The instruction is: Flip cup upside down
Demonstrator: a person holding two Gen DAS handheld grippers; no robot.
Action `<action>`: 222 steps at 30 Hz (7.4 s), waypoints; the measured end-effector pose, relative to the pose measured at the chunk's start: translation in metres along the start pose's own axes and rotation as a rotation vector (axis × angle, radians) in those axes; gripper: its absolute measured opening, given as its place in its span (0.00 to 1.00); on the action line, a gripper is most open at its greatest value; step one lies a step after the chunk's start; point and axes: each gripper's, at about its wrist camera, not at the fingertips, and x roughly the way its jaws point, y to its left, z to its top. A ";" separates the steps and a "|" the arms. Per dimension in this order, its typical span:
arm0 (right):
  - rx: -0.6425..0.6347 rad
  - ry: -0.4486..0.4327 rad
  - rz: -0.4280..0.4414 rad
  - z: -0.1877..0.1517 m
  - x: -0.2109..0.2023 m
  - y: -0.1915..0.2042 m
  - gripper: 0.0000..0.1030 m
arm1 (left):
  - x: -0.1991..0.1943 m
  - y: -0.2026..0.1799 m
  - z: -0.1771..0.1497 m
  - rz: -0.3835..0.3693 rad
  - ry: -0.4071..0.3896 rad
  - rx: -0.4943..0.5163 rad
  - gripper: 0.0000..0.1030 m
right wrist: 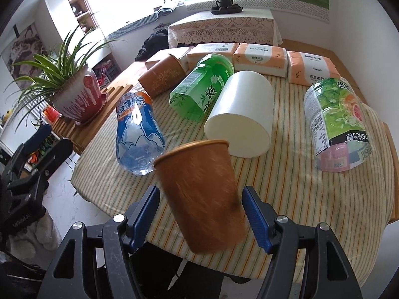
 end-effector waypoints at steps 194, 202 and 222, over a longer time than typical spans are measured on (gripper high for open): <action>0.078 -0.531 -0.272 -0.096 -0.083 0.023 0.96 | -0.042 -0.001 -0.026 -0.092 0.008 -0.052 0.99; 0.074 -0.528 -0.275 -0.095 -0.082 0.026 0.96 | -0.039 0.001 -0.026 -0.096 0.012 -0.054 0.99; 0.083 -0.517 -0.272 -0.096 -0.078 0.023 0.96 | -0.035 -0.003 -0.028 -0.095 0.014 -0.044 0.99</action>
